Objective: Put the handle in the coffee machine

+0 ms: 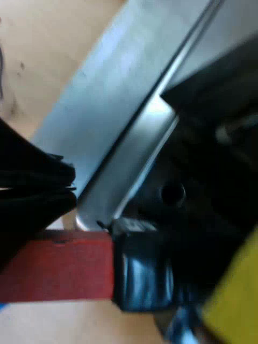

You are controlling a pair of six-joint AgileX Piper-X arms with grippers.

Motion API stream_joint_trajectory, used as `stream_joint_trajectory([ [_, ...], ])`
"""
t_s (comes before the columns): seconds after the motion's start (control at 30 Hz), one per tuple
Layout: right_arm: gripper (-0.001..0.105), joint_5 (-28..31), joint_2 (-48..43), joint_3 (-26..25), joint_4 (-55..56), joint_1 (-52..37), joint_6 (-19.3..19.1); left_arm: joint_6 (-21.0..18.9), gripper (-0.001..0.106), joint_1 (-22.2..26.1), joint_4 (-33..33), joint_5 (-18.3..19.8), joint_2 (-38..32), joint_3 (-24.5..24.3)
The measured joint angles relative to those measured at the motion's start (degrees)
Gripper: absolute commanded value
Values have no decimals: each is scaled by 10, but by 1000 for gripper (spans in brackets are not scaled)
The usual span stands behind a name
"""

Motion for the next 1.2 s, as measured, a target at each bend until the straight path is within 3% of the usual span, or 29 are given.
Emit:
stream_joint_trajectory([
  [0.23, 30, 0, 2, -2, -3, 0, -1, -22, 0, -24, 19, 25, -36, 37],
  [0.53, 30, 12, 2, 0, -6, 0, -4, -52, 0, -60, 6, 11, -76, 82],
  [0.8, 30, 31, 2, 0, -6, 0, -4, -152, 0, -61, -8, 37, -90, 88],
  [1.2, 30, 58, -4, -1, 19, 5, -4, -162, 0, -61, -10, 50, -90, 88],
])
